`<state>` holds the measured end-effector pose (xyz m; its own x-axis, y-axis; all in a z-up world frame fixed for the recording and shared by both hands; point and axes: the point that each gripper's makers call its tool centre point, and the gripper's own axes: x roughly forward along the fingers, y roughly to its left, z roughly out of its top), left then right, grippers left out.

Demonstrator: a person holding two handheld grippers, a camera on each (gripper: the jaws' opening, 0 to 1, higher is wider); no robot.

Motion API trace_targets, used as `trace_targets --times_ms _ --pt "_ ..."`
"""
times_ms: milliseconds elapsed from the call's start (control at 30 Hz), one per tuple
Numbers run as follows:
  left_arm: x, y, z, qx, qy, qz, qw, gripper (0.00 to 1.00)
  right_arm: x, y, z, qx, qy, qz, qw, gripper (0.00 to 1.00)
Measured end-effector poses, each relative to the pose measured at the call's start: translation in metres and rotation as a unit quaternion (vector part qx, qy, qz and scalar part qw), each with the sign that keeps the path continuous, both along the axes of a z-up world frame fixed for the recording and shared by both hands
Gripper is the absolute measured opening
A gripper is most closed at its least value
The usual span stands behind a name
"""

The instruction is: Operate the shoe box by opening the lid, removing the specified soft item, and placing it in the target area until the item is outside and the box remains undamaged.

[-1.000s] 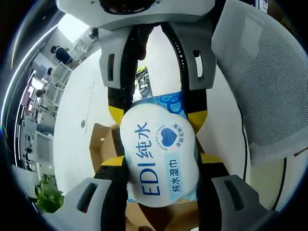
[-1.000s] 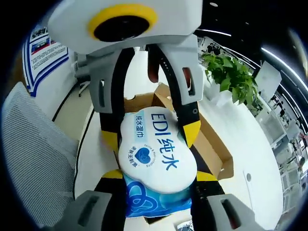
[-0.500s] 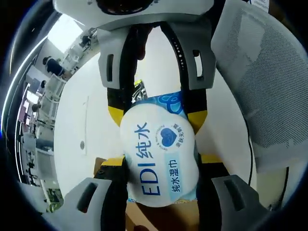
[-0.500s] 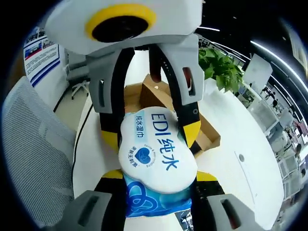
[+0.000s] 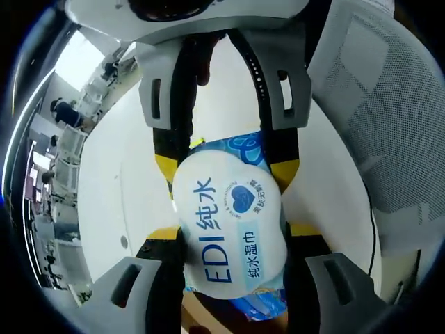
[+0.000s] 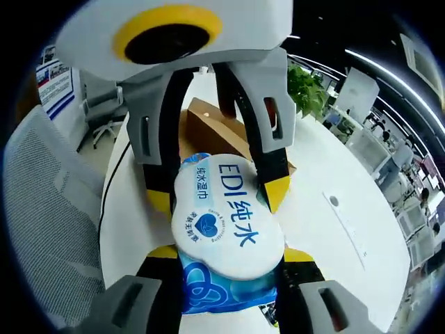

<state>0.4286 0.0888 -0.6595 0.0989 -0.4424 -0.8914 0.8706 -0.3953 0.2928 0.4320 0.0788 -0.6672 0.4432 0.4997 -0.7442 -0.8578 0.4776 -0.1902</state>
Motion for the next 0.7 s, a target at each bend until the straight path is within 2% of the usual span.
trace_targets --times_ms 333,700 --pt "0.007 -0.034 -0.013 -0.002 0.004 -0.009 0.9999 0.56 0.000 -0.032 -0.007 -0.008 0.008 -0.005 0.9999 0.49" --pt "0.022 -0.049 -0.017 -0.019 0.010 0.012 0.9997 0.56 0.012 -0.048 -0.010 -0.021 0.014 0.016 0.9995 0.49"
